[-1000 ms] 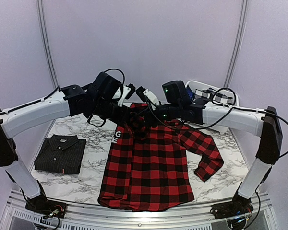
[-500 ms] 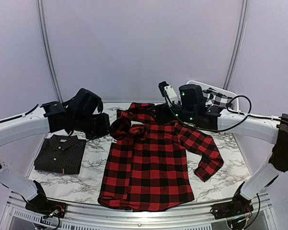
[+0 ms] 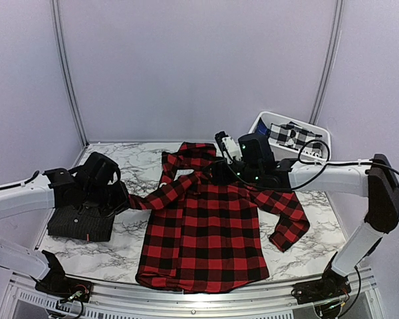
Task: Fold and stack the long sleeve shirts
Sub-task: Fold the flattened shirt at the center of the board, then smooth out the 1/3-folded shirt at the center of the board.
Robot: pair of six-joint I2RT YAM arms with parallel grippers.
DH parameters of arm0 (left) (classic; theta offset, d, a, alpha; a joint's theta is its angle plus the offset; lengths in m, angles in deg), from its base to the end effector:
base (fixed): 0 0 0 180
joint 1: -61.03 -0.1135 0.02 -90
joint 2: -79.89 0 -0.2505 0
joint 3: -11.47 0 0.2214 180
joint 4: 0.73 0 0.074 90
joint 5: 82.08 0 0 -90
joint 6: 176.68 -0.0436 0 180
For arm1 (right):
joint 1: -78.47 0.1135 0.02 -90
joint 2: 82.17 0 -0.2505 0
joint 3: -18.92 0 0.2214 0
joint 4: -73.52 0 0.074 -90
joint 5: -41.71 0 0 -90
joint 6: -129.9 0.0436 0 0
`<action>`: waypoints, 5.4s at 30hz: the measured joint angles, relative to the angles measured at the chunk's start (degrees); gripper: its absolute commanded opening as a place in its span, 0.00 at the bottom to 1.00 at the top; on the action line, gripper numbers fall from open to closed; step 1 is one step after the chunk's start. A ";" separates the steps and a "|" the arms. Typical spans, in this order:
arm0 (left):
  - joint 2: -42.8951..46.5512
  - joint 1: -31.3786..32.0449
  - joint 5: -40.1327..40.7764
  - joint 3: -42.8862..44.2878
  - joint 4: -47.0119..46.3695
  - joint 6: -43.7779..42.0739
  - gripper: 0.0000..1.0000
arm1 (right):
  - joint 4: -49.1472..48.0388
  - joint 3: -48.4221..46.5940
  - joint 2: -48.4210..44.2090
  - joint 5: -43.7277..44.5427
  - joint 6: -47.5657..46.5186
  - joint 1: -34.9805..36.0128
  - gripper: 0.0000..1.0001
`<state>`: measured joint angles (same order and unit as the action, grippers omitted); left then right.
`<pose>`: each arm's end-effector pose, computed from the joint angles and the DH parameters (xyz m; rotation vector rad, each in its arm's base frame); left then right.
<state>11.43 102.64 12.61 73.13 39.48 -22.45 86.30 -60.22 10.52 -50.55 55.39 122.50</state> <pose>0.1728 -0.1487 0.2344 -0.5361 2.4726 -0.7323 0.2521 0.2461 0.2597 -0.5427 2.0295 0.6834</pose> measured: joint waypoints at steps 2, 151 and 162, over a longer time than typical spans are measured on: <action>0.04 0.00 -1.01 2.60 -0.11 -0.42 0.00 | -0.70 1.09 1.18 0.31 0.48 0.11 0.64; -13.90 0.35 -6.23 9.77 -3.54 -19.30 0.35 | -0.61 -68.30 63.58 -30.32 11.87 -10.78 0.59; -39.19 -14.53 -12.37 30.42 -7.04 -29.64 0.33 | -6.03 -69.09 67.45 -33.59 21.70 -10.91 0.10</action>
<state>-27.76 88.10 0.23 103.55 32.44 -52.09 80.27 -129.31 77.97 -84.14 77.09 111.60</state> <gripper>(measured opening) 0.332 0.195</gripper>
